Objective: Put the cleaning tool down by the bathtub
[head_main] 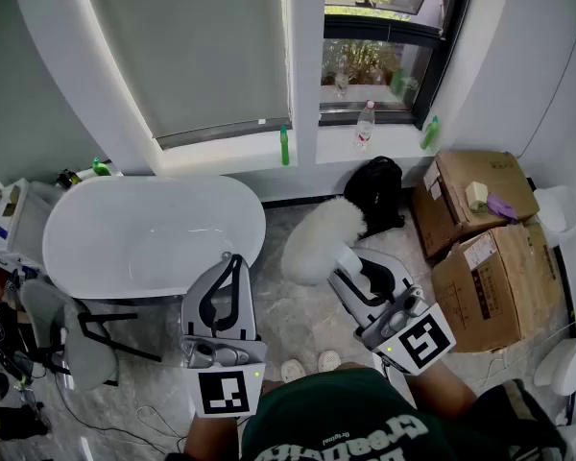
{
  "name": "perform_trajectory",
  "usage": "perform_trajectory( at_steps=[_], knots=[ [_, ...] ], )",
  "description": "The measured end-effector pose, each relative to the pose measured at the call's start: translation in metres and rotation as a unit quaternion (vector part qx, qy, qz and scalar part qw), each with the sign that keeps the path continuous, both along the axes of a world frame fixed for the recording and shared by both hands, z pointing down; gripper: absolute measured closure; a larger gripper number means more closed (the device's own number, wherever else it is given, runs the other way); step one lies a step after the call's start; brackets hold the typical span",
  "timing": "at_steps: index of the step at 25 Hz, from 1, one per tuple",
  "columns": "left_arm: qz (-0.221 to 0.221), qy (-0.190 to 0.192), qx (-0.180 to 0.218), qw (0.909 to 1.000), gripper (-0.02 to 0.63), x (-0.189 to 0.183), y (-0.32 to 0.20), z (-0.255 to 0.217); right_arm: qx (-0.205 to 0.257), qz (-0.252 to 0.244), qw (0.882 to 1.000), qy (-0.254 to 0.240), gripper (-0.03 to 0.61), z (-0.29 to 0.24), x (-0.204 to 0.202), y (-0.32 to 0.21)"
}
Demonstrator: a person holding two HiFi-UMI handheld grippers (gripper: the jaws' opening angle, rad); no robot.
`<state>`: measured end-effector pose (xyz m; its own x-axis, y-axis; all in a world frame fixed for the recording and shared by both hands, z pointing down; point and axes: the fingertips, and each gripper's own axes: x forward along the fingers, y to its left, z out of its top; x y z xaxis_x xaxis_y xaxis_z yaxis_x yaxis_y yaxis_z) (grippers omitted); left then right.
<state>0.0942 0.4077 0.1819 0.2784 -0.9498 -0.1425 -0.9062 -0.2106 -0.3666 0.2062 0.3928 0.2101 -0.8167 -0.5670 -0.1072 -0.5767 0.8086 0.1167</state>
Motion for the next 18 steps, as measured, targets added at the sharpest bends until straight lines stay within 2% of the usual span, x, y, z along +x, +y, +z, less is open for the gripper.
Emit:
perform_trajectory(
  at_steps=[8,12,18],
  knots=[
    [-0.001,0.011,-0.005,0.9999,0.604,0.011,-0.004,-0.003,-0.006,-0.007,1.000,-0.004,0.488,-0.003,0.009,-0.001],
    [-0.002,0.000,-0.005,1.0000,0.604,0.017,-0.003,-0.004,-0.004,-0.015,1.000,-0.010,0.488,-0.004,0.015,0.003],
    [-0.011,0.008,-0.017,0.9998,0.604,0.030,-0.003,0.000,-0.010,-0.022,1.000,-0.011,0.488,0.001,0.031,0.004]
  ],
)
